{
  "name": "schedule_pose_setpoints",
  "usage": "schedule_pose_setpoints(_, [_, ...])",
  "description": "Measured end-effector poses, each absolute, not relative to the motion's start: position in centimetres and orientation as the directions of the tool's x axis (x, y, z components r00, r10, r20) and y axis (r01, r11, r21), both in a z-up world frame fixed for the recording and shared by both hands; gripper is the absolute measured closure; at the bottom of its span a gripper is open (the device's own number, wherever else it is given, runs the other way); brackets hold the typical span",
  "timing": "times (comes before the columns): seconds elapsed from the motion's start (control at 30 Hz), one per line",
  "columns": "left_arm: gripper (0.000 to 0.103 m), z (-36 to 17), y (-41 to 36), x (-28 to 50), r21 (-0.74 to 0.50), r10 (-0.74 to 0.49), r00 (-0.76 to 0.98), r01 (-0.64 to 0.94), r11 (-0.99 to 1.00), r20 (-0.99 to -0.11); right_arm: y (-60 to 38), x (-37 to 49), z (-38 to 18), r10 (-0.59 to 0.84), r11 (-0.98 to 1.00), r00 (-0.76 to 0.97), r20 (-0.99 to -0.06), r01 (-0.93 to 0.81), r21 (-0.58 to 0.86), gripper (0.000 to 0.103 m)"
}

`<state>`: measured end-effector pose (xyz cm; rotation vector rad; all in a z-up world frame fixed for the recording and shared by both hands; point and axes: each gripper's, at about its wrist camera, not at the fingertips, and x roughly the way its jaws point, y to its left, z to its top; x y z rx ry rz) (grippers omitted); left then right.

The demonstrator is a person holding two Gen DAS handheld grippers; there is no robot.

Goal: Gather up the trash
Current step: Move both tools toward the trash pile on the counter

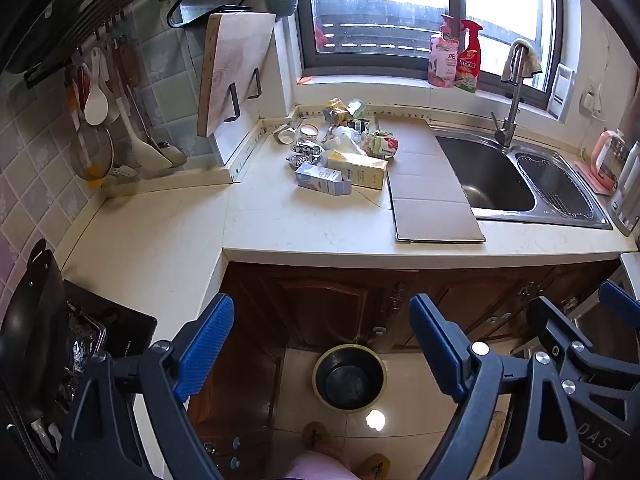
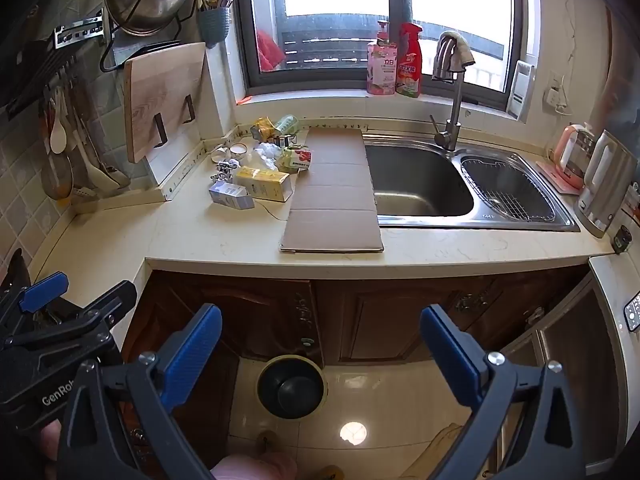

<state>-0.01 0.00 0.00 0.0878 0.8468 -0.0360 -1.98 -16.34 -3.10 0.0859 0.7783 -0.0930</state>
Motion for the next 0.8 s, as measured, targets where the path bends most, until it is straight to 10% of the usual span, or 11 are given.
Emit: schedule_pose_setpoints(0.8, [0.024, -1.2, -1.0, -0.1, 0.048, -0.016, 0.618, 0.086, 0.995, -0.786, -17.6, -1.9, -4.1, -0.053, 0.994, 0.694, -0.718, 0.105, 0.028, 0.003])
